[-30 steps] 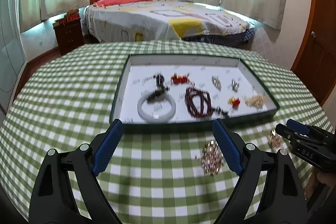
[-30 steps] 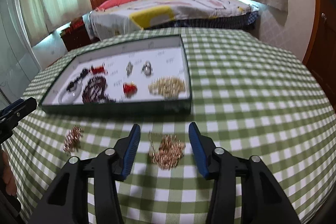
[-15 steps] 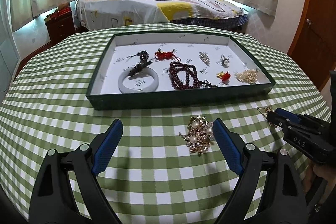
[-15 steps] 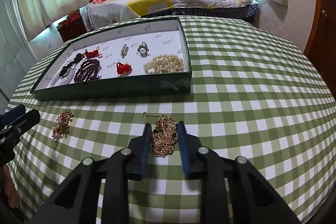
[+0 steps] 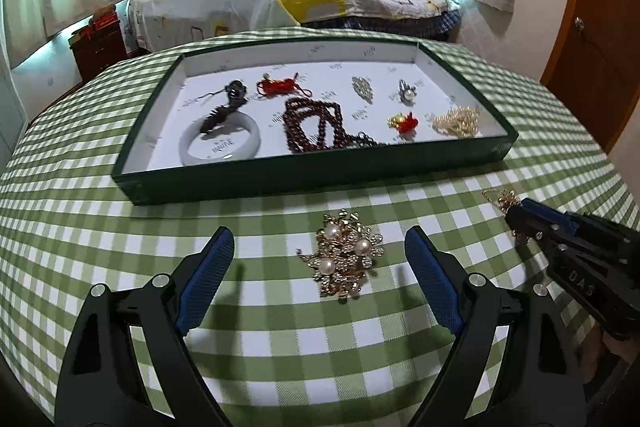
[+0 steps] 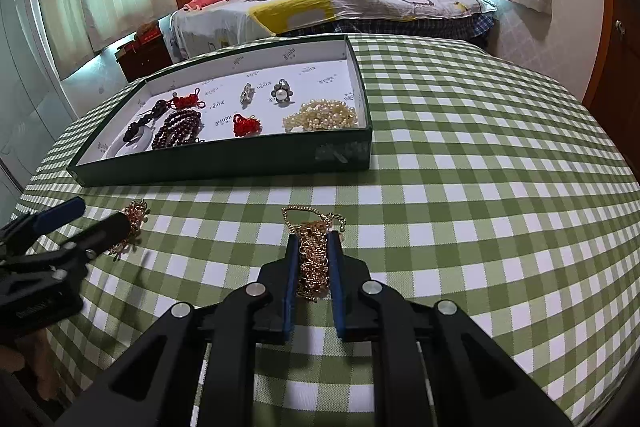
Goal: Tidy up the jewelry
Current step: 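Grasp the gold pearl flower brooch with the left tool while the right tool grasps the gold chain necklace, then carry the gold brooch and gold chain into the green box with both tools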
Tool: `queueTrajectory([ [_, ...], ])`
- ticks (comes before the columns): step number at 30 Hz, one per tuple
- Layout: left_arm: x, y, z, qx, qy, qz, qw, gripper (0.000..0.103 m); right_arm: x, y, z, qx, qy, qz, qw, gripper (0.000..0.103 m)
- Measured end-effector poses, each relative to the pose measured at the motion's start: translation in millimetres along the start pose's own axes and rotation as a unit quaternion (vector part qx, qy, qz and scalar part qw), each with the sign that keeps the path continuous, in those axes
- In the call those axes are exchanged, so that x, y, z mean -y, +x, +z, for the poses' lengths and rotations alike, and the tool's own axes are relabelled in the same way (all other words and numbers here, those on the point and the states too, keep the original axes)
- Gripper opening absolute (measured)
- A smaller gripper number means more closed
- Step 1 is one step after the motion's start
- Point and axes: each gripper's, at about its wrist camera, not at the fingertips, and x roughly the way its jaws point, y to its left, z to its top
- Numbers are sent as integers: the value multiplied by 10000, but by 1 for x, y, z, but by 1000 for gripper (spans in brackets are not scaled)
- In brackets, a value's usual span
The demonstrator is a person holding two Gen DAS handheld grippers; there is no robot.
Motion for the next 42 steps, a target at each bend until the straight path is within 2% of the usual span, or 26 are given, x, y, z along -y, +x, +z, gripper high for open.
queueTrajectory([
  [3, 1, 7, -1, -103, 40, -8, 9999, 77, 1, 0, -1, 4, 9, 8, 10000, 15],
  [5, -1, 11, -2, -203, -1, -37, 9998, 66, 1, -1, -1, 11, 15, 15, 10000, 15],
  [6, -2, 13, -2, -232, -26, -45, 9997, 64, 1, -1, -1, 13, 16, 16, 10000, 15],
  [9, -4, 12, -2, -193, -20, -88, 9998, 58, 1, -1, -1, 16, 16, 15, 10000, 15],
  [11, -3, 10, -3, -176, 31, -112, 9998, 46, 1, -1, -1, 17, 15, 15, 10000, 15],
  [17, -7, 8, -5, -165, -4, -253, 9995, 26, 2, -1, 0, 25, 32, 22, 10000, 15],
  [19, -9, 8, -5, -167, -37, -278, 9995, 24, 2, -2, 0, 37, 45, 29, 10000, 15],
  [32, -15, 1, -6, -145, -117, -387, 9991, 23, 1, -3, 1, 64, 90, 89, 9999, 13],
  [42, -19, -11, -2, 25, -140, -376, 9992, 23, -5, -10, 3, 152, 42, 121, 9998, 13],
])
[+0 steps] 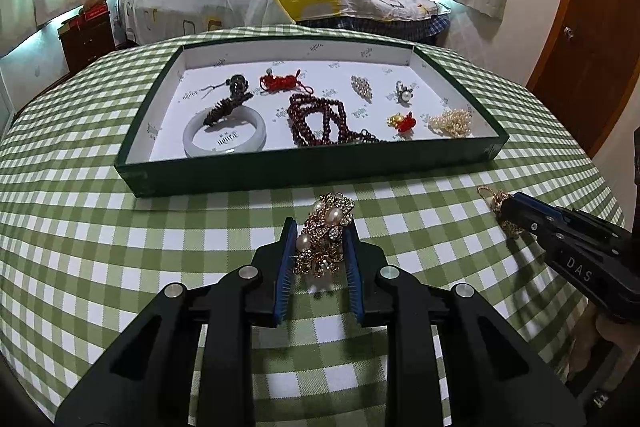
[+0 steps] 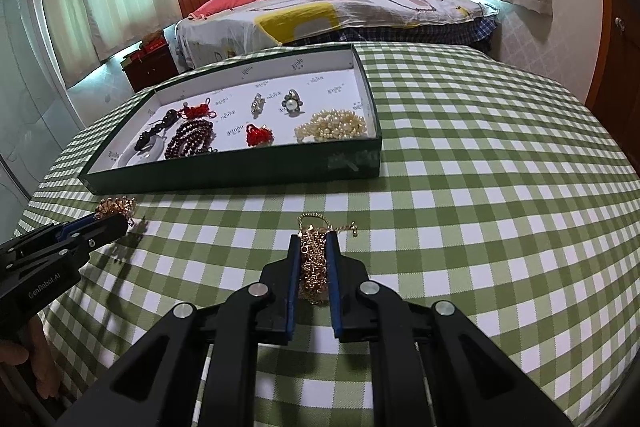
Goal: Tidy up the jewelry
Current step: 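Carry the gold brooch and gold chain into the green box with both tools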
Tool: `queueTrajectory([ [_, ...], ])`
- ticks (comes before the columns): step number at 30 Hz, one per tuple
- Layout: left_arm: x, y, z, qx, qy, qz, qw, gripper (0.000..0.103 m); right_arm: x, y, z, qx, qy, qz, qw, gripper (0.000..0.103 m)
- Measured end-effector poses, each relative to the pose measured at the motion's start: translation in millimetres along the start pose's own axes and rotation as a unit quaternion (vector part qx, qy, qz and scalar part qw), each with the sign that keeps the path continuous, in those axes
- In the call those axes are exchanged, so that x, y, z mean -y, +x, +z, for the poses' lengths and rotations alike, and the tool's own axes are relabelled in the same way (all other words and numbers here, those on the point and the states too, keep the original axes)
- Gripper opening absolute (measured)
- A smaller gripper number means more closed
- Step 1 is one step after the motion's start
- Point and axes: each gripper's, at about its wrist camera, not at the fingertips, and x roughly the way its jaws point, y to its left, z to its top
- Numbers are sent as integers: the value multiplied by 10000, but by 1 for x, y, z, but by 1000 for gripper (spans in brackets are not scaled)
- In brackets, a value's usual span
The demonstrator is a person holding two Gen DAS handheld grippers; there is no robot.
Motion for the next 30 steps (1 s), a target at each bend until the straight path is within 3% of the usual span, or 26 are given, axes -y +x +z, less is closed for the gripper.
queueTrajectory([
  [18, -2, -41, 22, 514, -88, -98, 9986, 23, -17, -47, 30, 647, -128, 230, 9976, 13],
  [30, -4, -67, 77, 1102, -193, -334, 9932, 23, -31, -69, 85, 1294, -334, 440, 9901, 13],
])
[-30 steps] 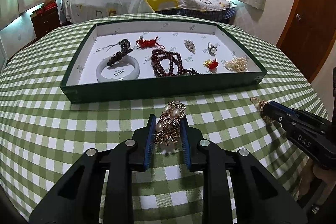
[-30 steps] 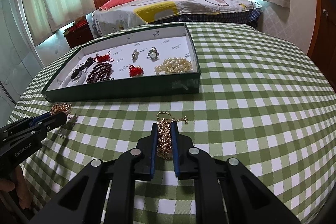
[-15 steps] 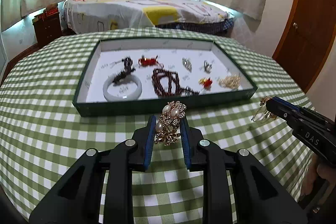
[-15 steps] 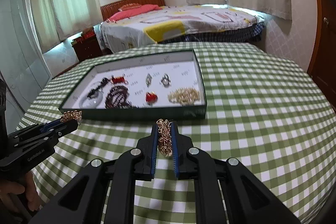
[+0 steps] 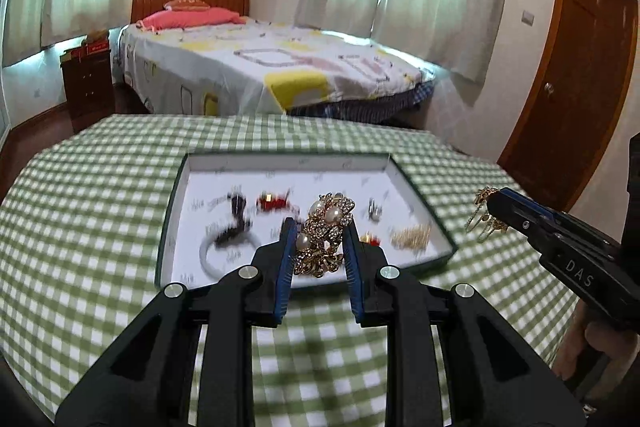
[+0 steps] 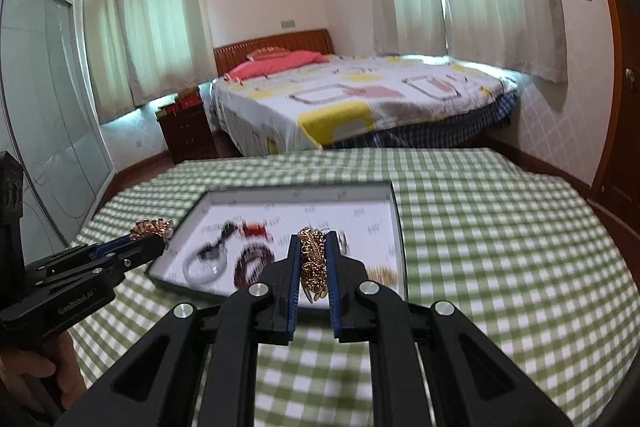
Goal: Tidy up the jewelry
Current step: 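Carry the gold brooch and gold chain into the green box with both tools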
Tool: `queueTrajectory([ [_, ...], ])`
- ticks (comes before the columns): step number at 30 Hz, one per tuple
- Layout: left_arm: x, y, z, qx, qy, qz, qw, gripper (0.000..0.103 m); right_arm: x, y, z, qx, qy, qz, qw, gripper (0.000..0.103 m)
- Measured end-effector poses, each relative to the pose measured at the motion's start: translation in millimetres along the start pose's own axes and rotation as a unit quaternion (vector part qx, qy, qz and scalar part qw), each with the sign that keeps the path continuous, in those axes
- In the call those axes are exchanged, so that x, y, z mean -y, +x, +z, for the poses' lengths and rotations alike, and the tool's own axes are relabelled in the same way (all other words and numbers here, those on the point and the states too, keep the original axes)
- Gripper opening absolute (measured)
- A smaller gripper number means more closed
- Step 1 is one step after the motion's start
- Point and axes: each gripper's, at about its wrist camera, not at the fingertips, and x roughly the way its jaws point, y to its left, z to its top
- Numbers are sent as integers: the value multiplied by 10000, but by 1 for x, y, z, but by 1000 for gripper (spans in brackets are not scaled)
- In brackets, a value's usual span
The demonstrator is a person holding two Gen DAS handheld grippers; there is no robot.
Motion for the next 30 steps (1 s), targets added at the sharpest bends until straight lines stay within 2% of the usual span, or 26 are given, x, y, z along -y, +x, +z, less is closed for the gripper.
queueTrajectory([
  [8, -2, 21, 50, 374, 13, -30, 9993, 23, -4, 21, 51, 462, -245, 19, 9986, 13],
  [16, -9, 64, 75, 402, 27, 121, 9991, 23, 6, 59, 72, 510, -323, -85, 9981, 13],
  [21, -17, 104, 78, 212, -30, 325, 9992, 23, 12, 93, 70, 328, -355, -183, 9987, 13],
  [30, -27, 174, 68, -440, -109, 596, 9972, 23, 22, 157, 52, -284, -339, -261, 9987, 13],
])
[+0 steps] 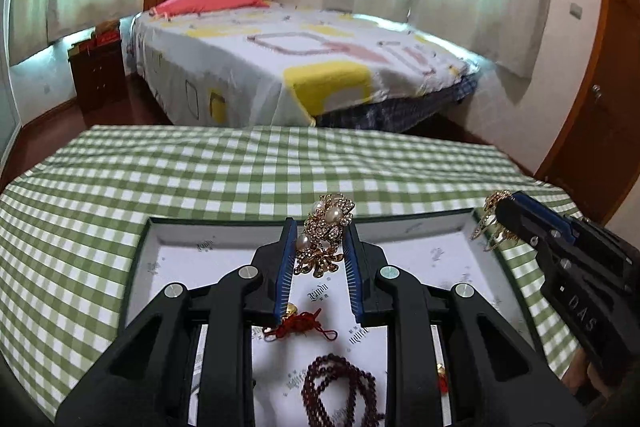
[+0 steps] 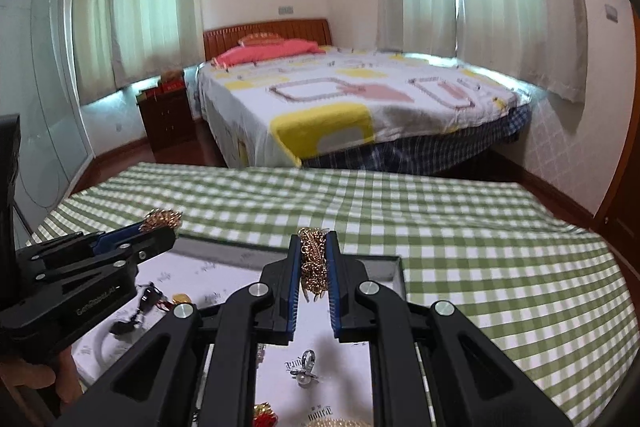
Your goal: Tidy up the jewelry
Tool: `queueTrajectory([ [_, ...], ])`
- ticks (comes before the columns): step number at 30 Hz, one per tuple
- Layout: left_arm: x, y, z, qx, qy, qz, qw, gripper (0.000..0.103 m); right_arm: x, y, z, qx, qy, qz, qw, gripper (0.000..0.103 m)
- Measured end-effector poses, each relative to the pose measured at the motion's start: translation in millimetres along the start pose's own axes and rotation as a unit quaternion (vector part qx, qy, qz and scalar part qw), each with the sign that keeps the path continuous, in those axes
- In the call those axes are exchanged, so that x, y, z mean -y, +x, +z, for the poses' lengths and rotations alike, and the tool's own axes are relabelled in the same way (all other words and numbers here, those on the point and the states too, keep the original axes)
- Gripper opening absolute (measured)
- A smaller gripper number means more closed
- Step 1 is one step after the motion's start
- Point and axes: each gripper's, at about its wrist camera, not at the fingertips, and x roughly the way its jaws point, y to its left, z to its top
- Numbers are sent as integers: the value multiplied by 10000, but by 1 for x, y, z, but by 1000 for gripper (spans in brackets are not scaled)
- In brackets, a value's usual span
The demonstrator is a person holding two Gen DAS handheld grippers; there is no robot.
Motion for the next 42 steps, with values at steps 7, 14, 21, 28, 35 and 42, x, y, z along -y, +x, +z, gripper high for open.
queueTrajectory([
  [7, 0, 36, 1, -589, 25, 179, 9981, 23, -1, 34, -6, -511, -57, 26, 9987, 13],
  [14, -4, 60, -3, -1114, -71, 257, 9934, 23, 5, 55, -9, -960, 57, 64, 9953, 13],
  [21, -9, 71, -7, -1420, -214, 212, 9894, 23, 8, 67, -12, -1255, 134, 87, 9920, 13],
  [28, -4, 75, -10, -1514, -169, 167, 9882, 23, 8, 73, -13, -1453, 110, 94, 9893, 13],
  [35, 3, 73, -7, -1393, -17, 168, 9901, 40, 10, 74, -14, -1473, 162, 81, 9889, 24],
  [42, 6, 61, -4, -1116, 99, 203, 9935, 61, 9, 69, -13, -1372, 125, 11, 9905, 43],
])
